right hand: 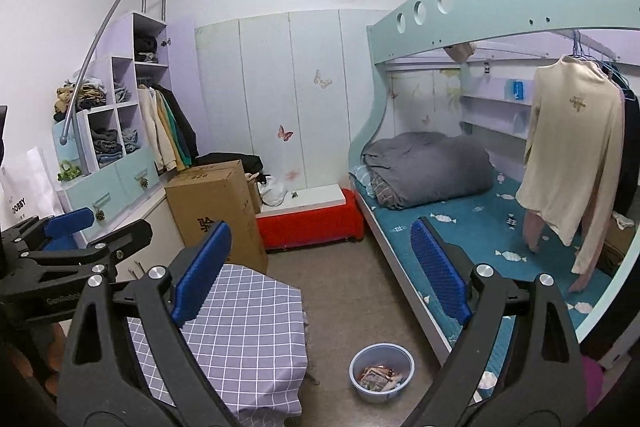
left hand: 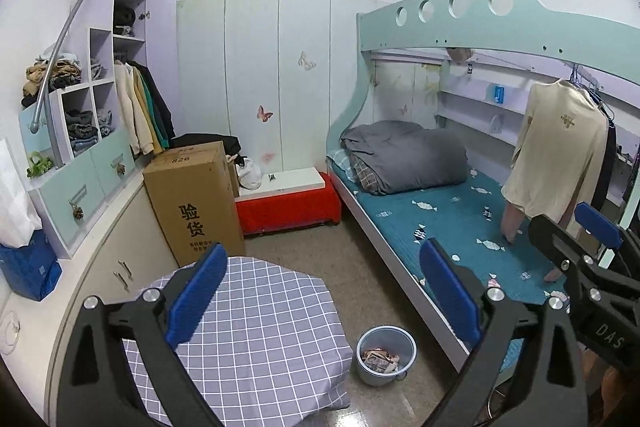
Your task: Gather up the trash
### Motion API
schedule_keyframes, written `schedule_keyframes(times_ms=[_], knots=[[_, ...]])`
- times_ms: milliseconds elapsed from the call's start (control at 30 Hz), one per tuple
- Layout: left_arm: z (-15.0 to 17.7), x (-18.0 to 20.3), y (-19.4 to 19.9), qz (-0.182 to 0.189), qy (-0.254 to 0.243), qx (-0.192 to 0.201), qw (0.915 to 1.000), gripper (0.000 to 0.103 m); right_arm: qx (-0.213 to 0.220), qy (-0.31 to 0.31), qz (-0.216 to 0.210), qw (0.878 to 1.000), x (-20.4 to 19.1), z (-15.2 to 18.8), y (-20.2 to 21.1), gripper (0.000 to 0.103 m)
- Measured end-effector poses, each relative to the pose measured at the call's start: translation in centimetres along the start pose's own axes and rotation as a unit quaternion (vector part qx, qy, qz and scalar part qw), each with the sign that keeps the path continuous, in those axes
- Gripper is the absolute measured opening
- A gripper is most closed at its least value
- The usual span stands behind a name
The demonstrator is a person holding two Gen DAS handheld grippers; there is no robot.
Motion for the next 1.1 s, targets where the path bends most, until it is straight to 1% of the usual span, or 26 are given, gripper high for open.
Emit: schedule_keyframes(times_ms=[433,1100], knots=[[-0.16,-0.62,0.65,0.003,0.005,0.014,0.9999,0.095,-0.002,0.0,0.002,1.0,-0.17,0.28,0.27,0.09],[-0.35,-0.03,0.43,0.008,0.002,0.011,0.9999,0.095,-0.005,-0.005,0.001,1.0,-0.01,0.39,0.22,0.09]])
Point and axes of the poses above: each gripper's, at about its wrist camera, not at the fingertips, and y roughly against the way its jaws point, x to its right, z to its underside, the point moved 10 cm from there along -y, roughly the way its jaws point, and after that the axes turned 12 degrees about -z, right-handed, at the moved point
